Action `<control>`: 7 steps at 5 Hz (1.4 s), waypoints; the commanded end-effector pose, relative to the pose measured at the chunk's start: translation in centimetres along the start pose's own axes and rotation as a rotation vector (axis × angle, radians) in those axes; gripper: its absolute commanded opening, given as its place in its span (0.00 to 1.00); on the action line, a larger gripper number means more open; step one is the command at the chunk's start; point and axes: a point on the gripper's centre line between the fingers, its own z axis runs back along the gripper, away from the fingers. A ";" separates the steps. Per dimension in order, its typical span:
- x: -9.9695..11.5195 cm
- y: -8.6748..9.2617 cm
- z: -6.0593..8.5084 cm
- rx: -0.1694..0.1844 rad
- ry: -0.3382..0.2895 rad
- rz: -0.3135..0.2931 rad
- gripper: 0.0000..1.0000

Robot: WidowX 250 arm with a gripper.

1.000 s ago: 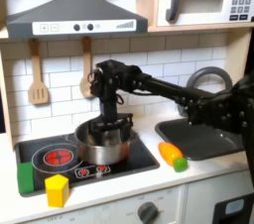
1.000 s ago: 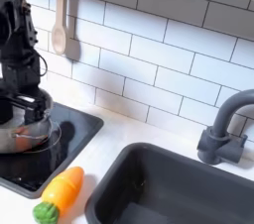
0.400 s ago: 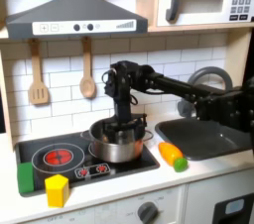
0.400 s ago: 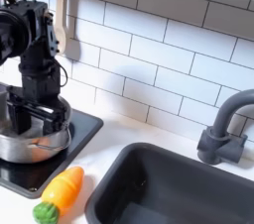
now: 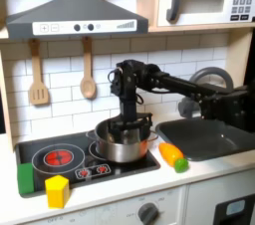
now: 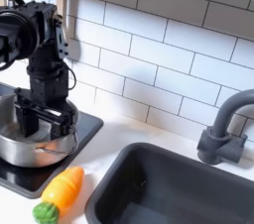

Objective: Slide pot right

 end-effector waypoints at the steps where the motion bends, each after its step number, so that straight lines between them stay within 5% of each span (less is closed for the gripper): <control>1: 0.1 -0.8 1.7 0.013 -0.040 -0.007 1.00; 3: -0.4 -1.5 4.4 0.002 -0.089 -0.003 1.00; 4: -1.2 -2.2 7.2 0.000 -0.152 -0.017 1.00; 7: -1.1 -2.6 7.2 0.004 -0.154 -0.032 1.00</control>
